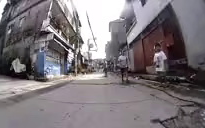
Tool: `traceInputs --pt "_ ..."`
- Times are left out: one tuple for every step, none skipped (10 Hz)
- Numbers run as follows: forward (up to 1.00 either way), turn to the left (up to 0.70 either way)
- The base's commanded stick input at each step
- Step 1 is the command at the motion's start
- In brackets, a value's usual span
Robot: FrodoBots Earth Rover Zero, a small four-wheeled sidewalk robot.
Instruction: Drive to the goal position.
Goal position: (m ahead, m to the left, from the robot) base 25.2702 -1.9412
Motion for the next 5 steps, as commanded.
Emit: traceInputs --pt "1.0 -0.27" --pt "1.0 -0.09" --pt "1.0 0.0" --pt "1.0 0.0" --pt "1.0 0.0"
